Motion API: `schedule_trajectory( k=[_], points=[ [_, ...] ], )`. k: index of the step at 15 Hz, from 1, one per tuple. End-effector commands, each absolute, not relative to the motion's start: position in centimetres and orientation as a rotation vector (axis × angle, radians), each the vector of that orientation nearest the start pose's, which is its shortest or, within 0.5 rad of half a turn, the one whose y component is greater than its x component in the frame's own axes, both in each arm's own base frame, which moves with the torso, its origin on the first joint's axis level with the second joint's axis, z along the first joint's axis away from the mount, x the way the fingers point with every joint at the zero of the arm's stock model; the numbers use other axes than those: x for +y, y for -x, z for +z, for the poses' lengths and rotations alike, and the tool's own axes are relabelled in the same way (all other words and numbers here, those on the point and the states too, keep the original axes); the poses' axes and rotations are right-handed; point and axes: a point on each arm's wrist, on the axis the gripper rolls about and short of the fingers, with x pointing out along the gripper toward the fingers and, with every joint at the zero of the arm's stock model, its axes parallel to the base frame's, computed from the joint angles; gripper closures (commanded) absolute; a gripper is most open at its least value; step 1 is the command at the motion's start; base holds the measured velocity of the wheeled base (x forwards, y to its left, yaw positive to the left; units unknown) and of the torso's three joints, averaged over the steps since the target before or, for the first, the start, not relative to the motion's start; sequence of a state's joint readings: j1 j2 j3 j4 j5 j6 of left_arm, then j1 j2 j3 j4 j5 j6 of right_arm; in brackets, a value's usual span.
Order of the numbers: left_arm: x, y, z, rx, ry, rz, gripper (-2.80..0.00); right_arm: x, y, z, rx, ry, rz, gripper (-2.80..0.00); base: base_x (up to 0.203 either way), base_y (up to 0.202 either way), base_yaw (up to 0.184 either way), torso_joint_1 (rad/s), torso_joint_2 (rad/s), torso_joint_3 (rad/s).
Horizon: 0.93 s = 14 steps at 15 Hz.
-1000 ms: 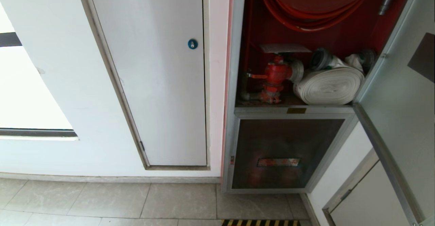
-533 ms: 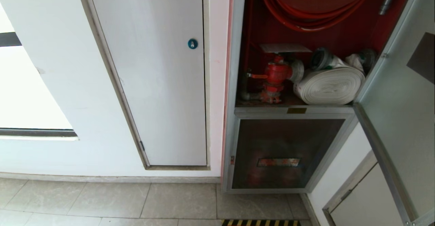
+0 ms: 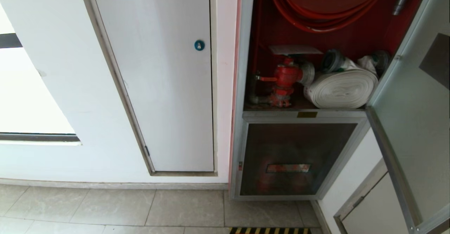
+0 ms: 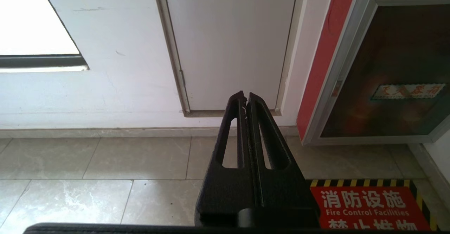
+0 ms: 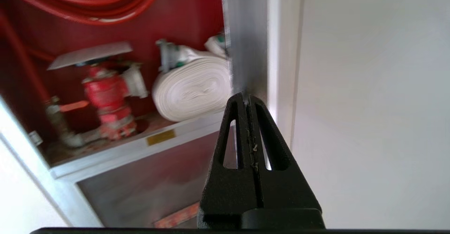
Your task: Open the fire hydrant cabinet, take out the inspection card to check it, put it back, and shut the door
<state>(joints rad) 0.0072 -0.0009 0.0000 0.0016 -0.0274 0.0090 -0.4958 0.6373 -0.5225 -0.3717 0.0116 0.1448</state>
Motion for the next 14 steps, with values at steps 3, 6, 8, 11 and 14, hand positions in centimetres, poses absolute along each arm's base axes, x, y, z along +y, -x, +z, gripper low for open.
schedule_trajectory(
  k=[3,6,8,11,14],
  points=[
    [-0.1,2.3,7.5,0.001,-0.011,-0.020,0.00,-1.6,-3.5,25.9,-0.289,-0.082,-0.397,0.00,0.000,0.000,0.000,0.000,0.00,0.000],
    [-0.1,2.3,7.5,0.001,-0.009,-0.020,0.00,-1.4,-3.4,25.5,-0.272,-0.090,-0.364,0.00,0.000,0.000,0.000,0.000,0.00,0.000],
    [-0.1,2.3,7.5,0.001,-0.009,-0.020,0.00,-1.3,-3.4,25.4,-0.252,-0.096,-0.350,0.00,0.000,0.000,0.000,0.000,0.00,0.000],
    [-0.1,2.3,7.5,0.001,-0.009,-0.020,0.00,-0.6,-1.7,25.4,-0.314,-0.082,-0.313,0.00,0.000,0.000,0.000,0.000,0.00,0.000],
    [-0.1,2.3,7.5,0.001,-0.009,-0.020,0.00,-0.1,-0.2,25.6,-0.373,-0.041,-0.346,0.00,0.000,0.000,0.000,0.000,0.00,0.000]
  ],
)
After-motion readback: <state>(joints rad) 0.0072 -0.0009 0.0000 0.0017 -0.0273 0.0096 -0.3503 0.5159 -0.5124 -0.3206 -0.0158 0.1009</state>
